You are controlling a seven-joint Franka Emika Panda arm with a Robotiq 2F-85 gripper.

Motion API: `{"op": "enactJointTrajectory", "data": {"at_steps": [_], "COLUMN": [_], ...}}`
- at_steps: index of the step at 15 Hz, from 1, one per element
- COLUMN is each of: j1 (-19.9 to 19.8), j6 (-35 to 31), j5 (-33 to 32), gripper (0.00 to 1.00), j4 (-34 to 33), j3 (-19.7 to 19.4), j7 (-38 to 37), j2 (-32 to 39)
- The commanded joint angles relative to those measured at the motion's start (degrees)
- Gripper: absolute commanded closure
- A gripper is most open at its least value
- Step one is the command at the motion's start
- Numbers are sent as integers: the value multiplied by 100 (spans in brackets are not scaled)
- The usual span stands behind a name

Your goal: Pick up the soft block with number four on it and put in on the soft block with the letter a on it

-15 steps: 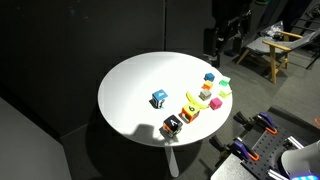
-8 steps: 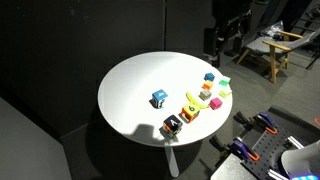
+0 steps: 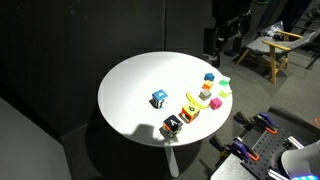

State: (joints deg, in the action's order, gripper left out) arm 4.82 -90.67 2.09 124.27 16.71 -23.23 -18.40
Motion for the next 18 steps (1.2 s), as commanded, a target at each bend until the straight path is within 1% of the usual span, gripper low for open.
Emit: {"op": "enactJointTrajectory", "data": {"at_steps": [1,10,13,16,18], "j1": [116,116,97,81,70], "j6": [9,9,-10,-167,-389], "j5": [-28,-28,19,55,51], "gripper": [0,0,0,0,0], "j4": [-10,-10,-57,-79,-89], "j3": [-101,-101,-164,-272,-353], "j7": [-29,-29,38,173,309], "j2": [14,14,57,61,102]}}
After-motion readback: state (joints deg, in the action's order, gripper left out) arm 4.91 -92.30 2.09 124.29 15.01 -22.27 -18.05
